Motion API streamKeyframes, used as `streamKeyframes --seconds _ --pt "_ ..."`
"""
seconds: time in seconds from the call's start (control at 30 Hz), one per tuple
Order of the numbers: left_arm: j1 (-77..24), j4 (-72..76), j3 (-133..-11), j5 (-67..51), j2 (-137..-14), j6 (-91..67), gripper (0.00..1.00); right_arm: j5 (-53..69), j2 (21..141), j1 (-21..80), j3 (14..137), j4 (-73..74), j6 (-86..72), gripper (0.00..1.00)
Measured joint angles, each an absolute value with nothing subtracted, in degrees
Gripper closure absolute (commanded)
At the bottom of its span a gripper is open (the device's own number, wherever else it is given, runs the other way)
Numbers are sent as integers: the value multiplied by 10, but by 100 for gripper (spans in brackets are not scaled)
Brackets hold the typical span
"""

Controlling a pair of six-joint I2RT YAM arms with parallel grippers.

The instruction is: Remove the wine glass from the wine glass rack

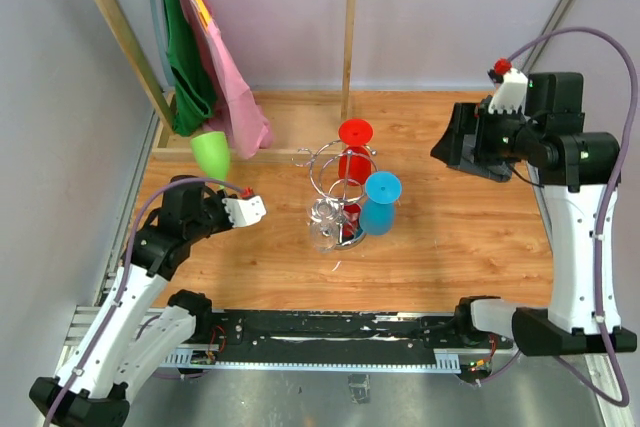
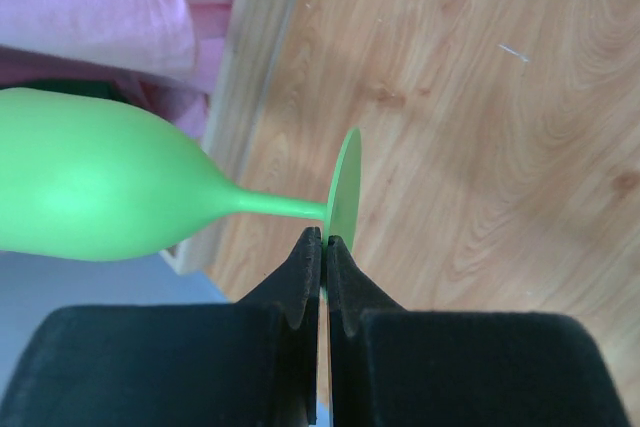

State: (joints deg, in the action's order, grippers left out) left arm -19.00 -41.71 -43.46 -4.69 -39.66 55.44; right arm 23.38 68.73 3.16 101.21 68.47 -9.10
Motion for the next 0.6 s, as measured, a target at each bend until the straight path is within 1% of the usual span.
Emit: streamKeyframes --seconds 0.1,0.23,0.33,0.4,0.6 --pt "-190 -405 -432 -51 -385 608 100 241 738 56 1092 702 -90 1" --pt "-191 -391 -432 -78 -366 689 100 253 835 109 1250 733 -88 1" --pt "-192 -389 -430 -108 -348 754 100 267 885 155 1322 745 -91 1" --pt "-192 -392 -430 -130 -339 795 100 277 907 189 1343 748 -95 1" --pt "-193 -407 -426 -199 -318 906 100 296 941 279 1344 739 -114 0"
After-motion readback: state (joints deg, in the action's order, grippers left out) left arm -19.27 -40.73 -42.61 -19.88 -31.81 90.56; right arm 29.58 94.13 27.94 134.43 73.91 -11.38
